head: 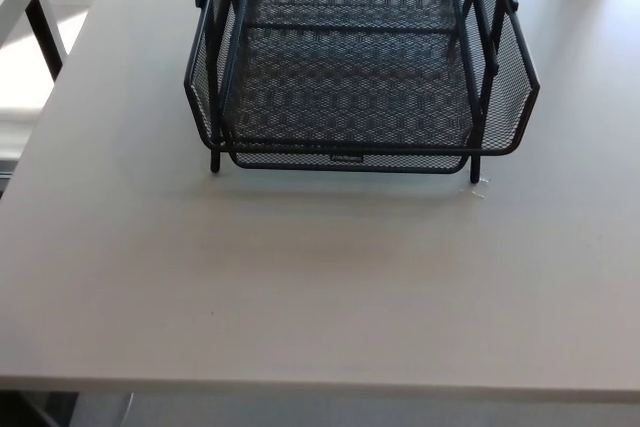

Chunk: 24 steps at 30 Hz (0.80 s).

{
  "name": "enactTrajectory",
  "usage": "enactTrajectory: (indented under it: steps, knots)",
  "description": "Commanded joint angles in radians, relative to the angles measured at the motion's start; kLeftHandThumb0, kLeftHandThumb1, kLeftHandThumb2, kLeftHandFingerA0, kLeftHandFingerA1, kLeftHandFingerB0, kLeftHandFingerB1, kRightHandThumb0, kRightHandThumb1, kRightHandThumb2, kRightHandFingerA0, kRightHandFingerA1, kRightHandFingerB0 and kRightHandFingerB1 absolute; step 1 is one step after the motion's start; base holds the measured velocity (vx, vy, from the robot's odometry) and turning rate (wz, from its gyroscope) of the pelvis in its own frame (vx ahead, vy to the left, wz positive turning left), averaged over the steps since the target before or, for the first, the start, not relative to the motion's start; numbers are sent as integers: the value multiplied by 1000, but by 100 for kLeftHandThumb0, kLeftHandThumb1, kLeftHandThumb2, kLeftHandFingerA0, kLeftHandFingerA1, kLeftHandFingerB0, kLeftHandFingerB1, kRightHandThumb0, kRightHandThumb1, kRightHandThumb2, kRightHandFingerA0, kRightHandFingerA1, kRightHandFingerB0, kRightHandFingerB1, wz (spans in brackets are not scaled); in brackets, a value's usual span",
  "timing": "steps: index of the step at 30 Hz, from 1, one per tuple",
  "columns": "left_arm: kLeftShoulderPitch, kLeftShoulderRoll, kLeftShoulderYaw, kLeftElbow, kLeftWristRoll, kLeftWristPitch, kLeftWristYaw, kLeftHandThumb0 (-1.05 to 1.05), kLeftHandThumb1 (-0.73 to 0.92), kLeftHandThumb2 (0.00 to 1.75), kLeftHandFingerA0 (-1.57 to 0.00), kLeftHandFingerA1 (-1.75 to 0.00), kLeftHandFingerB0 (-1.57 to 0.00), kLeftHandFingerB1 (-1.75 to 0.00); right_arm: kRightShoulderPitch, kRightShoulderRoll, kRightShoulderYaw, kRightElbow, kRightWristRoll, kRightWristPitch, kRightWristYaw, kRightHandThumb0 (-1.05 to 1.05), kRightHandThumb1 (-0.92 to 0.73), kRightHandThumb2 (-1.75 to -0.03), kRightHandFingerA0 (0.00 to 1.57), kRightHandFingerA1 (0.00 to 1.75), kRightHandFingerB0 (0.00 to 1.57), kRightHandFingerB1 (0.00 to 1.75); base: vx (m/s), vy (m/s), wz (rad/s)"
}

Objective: The robot uses its right hand to grab the drawer kept on the middle of the desk and pull it out towards the robot

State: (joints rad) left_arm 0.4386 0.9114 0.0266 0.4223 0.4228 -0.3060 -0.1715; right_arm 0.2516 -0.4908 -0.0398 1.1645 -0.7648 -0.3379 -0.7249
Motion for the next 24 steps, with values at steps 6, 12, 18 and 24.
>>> enactTrajectory:
  steps: [6, 12, 18, 24]
  knots:
    - [1, 12, -1, -31, -2, 82, -72, -30, 68, 59, -57, -92, -60, -70, -5, -44, 55, -20, 106, 50, 76, -73, -67, -60, 15, 46, 15, 39, 0, 0, 0]
    - [-1, 10, -8, -28, 3, 99, -87, -33, 70, 60, -53, -98, -57, -76, -2, -51, 80, -26, 128, 57, 77, -73, -67, -60, 15, 46, 15, 39, 0, 0, 0]
    - [-7, 2, -7, -13, 0, 93, -76, -35, 69, 60, -55, -98, -58, -77, -3, -58, 98, -31, 148, 62, 77, -73, -67, -60, 15, 46, 15, 39, 0, 0, 0]
    - [19, 1, 6, -49, -3, 105, -76, -31, 69, 60, -56, -91, -59, -69, -4, -65, 114, -35, 162, 66, 77, -73, -67, -60, 15, 46, 15, 39, 0, 0, 0]
